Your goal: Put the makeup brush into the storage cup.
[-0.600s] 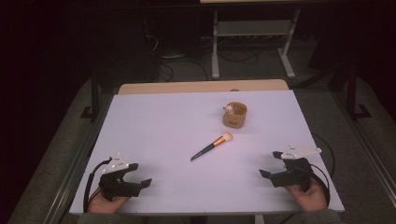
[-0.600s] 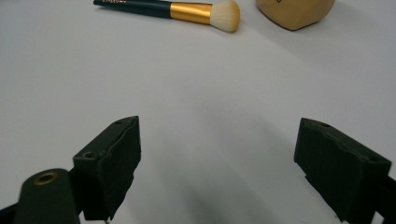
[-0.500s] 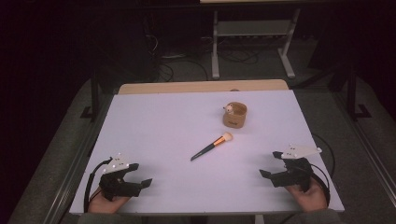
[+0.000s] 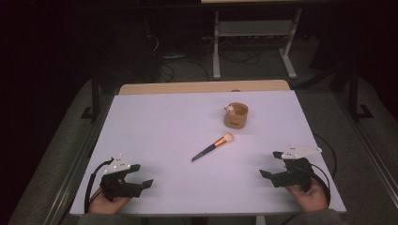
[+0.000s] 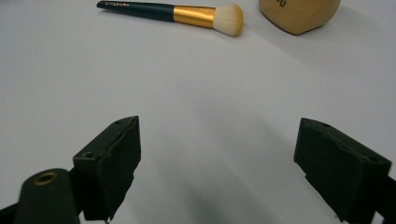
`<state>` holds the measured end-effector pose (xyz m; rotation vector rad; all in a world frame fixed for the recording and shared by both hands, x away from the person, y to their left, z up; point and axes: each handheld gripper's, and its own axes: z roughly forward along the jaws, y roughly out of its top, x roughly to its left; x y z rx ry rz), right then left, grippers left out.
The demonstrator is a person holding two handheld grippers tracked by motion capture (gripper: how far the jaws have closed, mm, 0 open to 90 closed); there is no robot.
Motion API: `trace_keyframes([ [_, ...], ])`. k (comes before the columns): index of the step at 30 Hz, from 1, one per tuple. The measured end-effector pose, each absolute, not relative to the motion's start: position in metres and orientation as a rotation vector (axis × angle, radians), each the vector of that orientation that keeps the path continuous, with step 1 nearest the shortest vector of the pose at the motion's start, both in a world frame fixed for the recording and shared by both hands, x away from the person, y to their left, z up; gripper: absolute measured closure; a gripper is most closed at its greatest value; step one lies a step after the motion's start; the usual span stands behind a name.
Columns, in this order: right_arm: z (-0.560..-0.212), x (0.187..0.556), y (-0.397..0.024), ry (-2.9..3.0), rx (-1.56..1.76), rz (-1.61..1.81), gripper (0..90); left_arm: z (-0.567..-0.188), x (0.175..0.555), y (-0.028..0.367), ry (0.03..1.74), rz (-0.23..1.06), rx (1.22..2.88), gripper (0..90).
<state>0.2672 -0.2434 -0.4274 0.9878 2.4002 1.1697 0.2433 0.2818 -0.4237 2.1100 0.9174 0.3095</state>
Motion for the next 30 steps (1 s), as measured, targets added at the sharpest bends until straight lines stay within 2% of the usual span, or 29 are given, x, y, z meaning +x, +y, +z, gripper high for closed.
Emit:
trace_keyframes([
  [18, -0.428, 0.268, -0.244, 2.403, 0.999, 1.144, 14.0, -0.410, 0.257, 0.250, 0.842, 0.272, 2.178, 28.6],
  [30, -0.423, 0.270, -0.239, 2.397, 0.965, 1.152, 14.0, -0.393, 0.282, 0.204, 0.757, 0.268, 2.255, 31.6],
])
